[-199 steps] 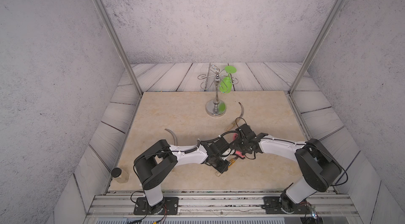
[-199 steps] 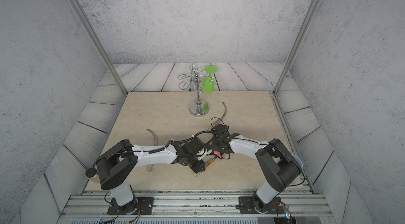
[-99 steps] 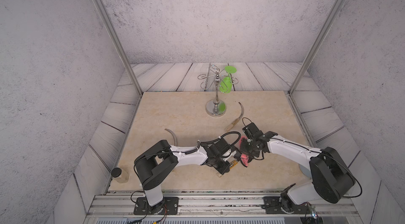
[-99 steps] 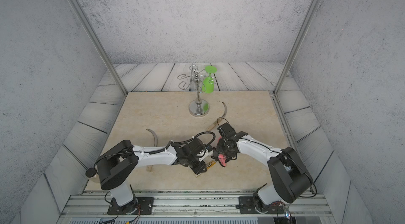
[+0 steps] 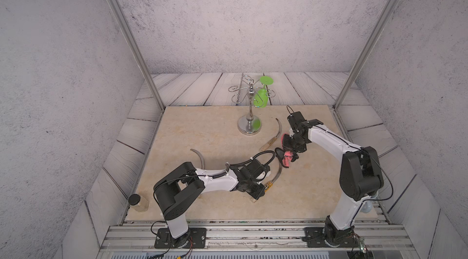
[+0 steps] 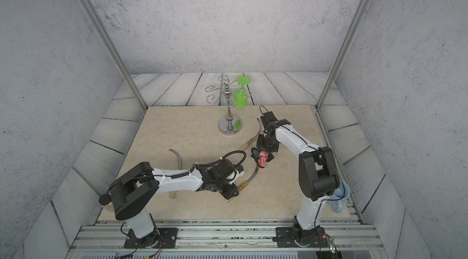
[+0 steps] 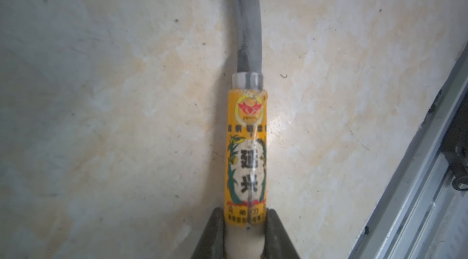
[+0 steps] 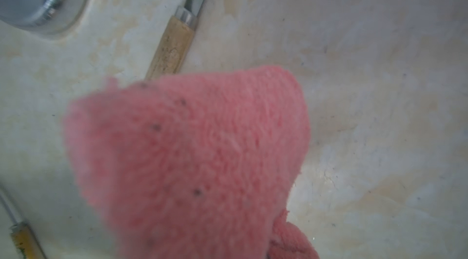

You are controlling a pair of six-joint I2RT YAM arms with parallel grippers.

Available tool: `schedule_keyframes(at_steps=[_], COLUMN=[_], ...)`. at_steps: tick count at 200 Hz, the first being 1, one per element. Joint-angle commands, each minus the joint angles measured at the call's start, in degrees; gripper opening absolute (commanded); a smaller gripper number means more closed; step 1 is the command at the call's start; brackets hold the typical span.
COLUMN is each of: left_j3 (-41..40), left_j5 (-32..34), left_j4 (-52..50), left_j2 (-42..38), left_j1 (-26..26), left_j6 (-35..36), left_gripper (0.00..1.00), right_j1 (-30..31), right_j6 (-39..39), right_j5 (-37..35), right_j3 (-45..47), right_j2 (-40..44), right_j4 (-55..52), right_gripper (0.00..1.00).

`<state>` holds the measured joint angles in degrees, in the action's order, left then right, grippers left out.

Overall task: Wipe small sickles with rags
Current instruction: Wipe the small sickle at the center of the board.

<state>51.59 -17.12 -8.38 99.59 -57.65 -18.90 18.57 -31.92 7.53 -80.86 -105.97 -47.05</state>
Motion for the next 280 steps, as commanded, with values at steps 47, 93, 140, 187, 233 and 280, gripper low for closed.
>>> schedule_keyframes(at_steps=[47,93,140,187,233,280], left_j3=[0.25,1.06,2.01,1.93,1.96,1.32], left_j5=[2.78,4.07,4.76,5.69,5.52,5.59], left_j4=[-0.70,-0.75,-0.21,0.28,0.97,0.78], left_j2=[0.01,0.56,1.08,0.82,1.03,0.97], left_j1=[-0.06,-0.07,0.06,0.65,0.96,1.19], left_j6=[-0.35,-1.13,-1.22,-1.39,-1.50,-1.76], left_gripper=[0.00,0.00,0.00,0.00,0.00,0.00], right_j1=[0.54,2.74,9.44,14.12,17.85,17.12], right_j6=[6.50,5.69,1.51,-6.93,-12.40,-12.41], right_j5=[0.42,2.13,4.02,5.34,10.01,6.18], right_j3=[-4.69,7.29,18.53,28.92,34.96,33.94], right_j2=[-16.46,-11.26,-4.37,6.18,14.15,22.21], right_j4=[-4.75,-1.83,0.74,5.19,10.17,5.19], right_gripper=[0.13,0.13,0.13,0.14,0.14,0.14])
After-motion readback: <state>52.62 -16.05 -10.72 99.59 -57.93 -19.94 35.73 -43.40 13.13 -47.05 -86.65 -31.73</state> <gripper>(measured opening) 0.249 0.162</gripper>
